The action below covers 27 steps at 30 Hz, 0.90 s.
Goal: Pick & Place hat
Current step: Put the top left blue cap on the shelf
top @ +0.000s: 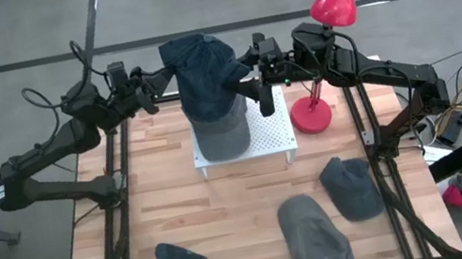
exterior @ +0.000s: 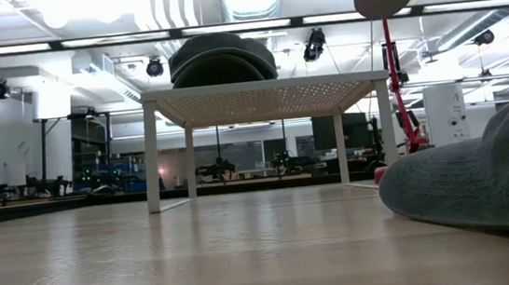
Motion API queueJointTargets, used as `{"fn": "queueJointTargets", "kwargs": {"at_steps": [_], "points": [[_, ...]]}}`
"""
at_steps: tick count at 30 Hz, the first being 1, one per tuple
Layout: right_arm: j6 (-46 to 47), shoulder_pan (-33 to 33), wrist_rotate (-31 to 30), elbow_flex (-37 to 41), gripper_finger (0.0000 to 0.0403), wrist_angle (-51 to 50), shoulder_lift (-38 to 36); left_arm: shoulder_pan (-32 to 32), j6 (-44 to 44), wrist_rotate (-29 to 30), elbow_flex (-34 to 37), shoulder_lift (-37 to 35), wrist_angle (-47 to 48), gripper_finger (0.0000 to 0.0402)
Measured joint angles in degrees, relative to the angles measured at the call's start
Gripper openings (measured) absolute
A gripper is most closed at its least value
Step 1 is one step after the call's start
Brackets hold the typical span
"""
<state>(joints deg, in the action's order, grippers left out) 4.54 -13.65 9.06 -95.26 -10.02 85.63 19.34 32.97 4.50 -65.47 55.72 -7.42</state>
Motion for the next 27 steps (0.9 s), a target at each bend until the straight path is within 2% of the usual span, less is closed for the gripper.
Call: {"fn": "queueJointTargets", "kwargs": {"at_steps": [13,16,20,27], "points": [[0.6,0.0,0.0,0.0,0.0246,-0.1,0.0,0.0,0.0,0.0,0.0,0.0,0.0,0.0],[0.7,0.0,0.0,0.0,0.0233,-0.1,0.0,0.0,0.0,0.0,0.0,0.0,0.0,0.0],[1.1,0.0,0.0,0.0,0.018,-0.1,0.6,0.0,0.1,0.0,0.0,0.0,0.0,0.0],[0.5,0.0,1.3,0.0,0.003,0.6,2.6,0.1,0.2,0.1,0.0,0.0,0.0,0.0]]}}
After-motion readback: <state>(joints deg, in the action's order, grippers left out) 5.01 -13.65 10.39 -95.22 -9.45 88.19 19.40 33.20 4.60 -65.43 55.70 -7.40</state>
